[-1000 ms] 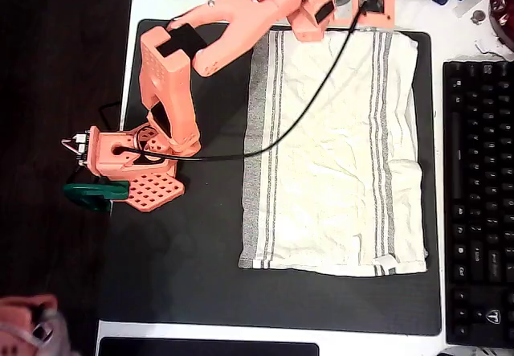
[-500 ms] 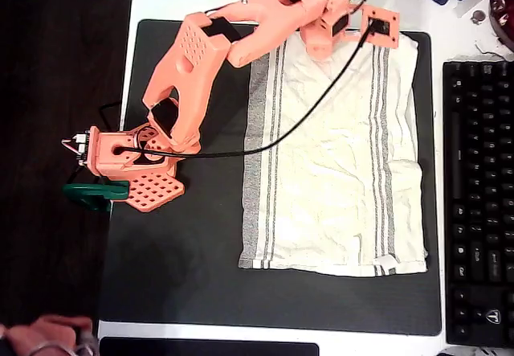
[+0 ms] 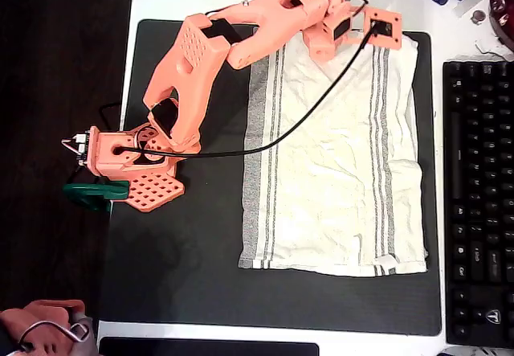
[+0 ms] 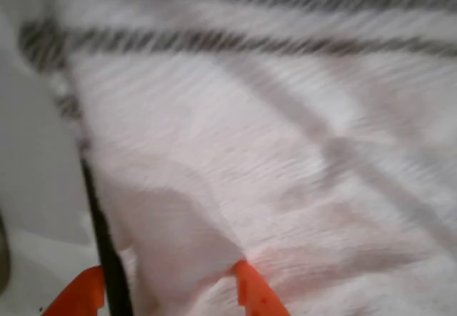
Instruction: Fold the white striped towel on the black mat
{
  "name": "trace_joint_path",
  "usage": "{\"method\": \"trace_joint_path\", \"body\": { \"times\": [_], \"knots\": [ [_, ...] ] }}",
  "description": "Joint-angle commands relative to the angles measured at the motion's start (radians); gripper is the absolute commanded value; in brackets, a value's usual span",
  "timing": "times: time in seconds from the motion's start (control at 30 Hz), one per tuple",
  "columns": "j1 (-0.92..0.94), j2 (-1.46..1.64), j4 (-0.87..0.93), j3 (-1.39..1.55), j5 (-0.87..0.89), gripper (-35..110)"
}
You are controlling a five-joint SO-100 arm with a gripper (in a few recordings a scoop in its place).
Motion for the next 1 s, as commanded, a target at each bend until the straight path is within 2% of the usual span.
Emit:
{"method": "trace_joint_path", "body": {
  "times": [0.0,0.2,0.57,0.8,0.97],
  "knots": [
    [-0.020,0.025,0.021,-0.029,-0.014,23],
    [-0.006,-0.015,-0.028,0.021,-0.034,20],
    [-0.048,-0.107,0.021,-0.018,-0.117,11],
    [-0.098,-0.170,0.244,-0.238,-0.130,11],
    [-0.097,-0.104,0.304,-0.278,-0.121,15]
  ]
}}
